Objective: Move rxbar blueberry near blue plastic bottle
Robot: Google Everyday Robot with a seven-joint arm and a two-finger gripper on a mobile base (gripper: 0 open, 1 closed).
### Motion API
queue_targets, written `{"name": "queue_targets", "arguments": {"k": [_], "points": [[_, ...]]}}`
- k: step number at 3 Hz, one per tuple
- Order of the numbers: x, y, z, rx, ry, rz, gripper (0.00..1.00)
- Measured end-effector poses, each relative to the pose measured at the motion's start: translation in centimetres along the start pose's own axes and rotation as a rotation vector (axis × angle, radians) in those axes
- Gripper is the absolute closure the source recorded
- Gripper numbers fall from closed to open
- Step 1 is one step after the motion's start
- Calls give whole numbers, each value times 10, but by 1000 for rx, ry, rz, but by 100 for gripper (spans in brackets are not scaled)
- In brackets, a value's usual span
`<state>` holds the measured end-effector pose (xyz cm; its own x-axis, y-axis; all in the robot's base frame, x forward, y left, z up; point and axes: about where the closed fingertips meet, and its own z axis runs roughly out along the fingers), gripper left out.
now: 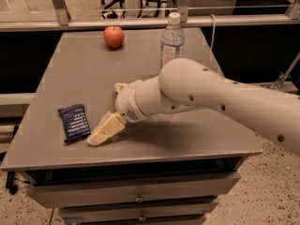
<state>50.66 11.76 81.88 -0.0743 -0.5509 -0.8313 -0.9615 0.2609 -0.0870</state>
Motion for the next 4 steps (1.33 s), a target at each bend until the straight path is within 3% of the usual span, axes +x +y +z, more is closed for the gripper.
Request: {"name": "queue_targets", "arguments": {"k": [2,3,4], "points": [[-28,9,12,-44,-103,134,0],[-29,19,15,-54,-121,179,0],[-23,30,17,-47,-114,181,0]]}}
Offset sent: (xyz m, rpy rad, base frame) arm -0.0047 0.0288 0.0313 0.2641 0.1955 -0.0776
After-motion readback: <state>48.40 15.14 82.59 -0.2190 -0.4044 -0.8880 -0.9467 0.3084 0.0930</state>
